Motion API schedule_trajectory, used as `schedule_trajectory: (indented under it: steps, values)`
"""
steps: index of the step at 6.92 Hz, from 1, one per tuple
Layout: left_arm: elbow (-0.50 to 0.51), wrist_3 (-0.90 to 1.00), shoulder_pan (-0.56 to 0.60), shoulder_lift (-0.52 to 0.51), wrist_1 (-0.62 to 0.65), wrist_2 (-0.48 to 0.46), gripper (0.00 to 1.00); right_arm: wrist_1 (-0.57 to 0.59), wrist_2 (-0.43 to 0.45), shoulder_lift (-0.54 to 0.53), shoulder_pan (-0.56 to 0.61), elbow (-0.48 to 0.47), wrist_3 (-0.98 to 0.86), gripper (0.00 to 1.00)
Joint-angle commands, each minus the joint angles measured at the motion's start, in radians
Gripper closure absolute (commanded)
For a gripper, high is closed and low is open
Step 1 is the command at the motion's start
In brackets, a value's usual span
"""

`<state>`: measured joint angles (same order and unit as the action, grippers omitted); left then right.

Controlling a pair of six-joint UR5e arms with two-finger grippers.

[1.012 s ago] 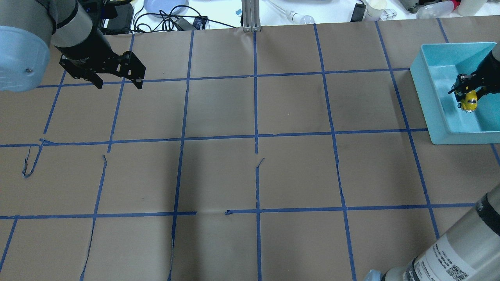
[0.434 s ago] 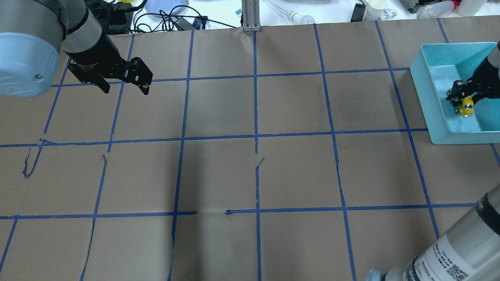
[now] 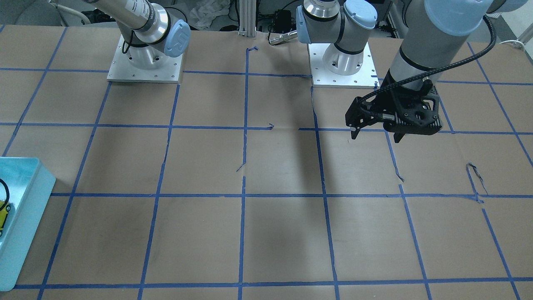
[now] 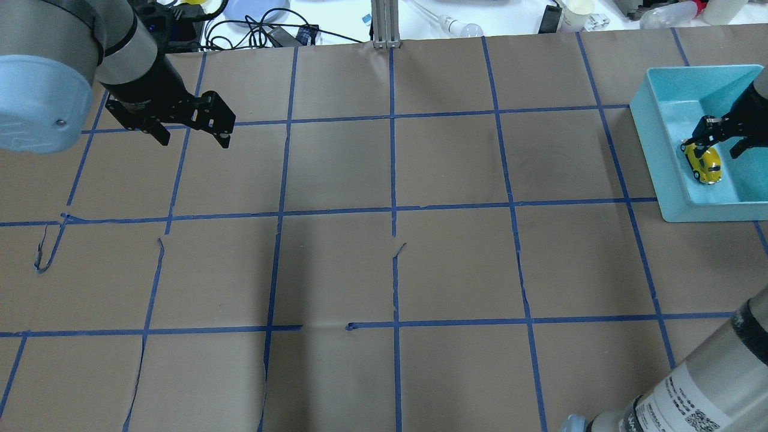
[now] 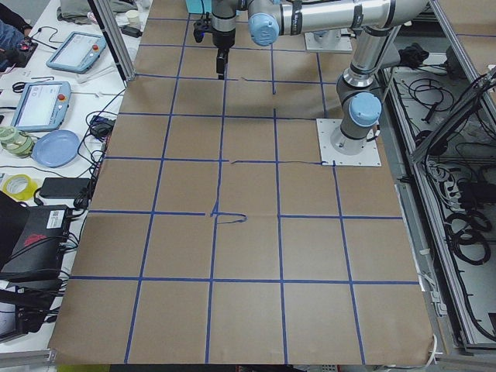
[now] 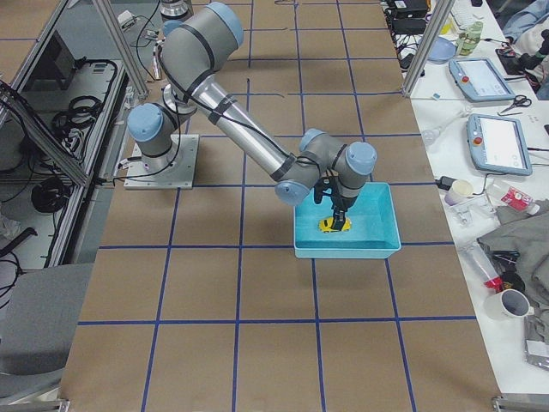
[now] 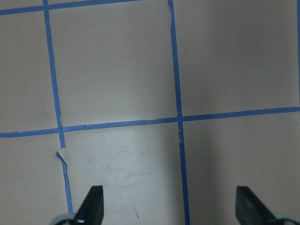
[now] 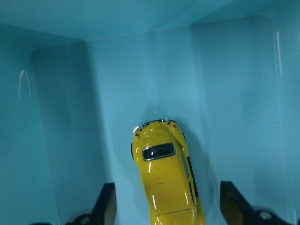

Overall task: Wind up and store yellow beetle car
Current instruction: 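Lower the car into the blue bin and open the right gripper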

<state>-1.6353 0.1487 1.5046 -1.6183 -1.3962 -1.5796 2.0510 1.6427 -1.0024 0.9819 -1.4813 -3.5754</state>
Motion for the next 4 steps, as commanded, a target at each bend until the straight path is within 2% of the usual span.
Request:
schedule_trajectory:
  steps: [1,2,4]
  values:
    - [-0.006,0.000,-0.001,0.003,0.000,-0.005,0.00,-0.099,-0.010,-0.112,0.010,-0.001,0.048,0.00]
    - [-0.006,-0.001,-0.001,0.006,-0.001,-0.008,0.00,-0.206,-0.011,-0.213,0.052,0.003,0.239,0.00]
    - [-0.006,0.000,-0.001,0.005,-0.001,-0.007,0.00,-0.279,0.003,-0.303,0.231,0.007,0.552,0.01]
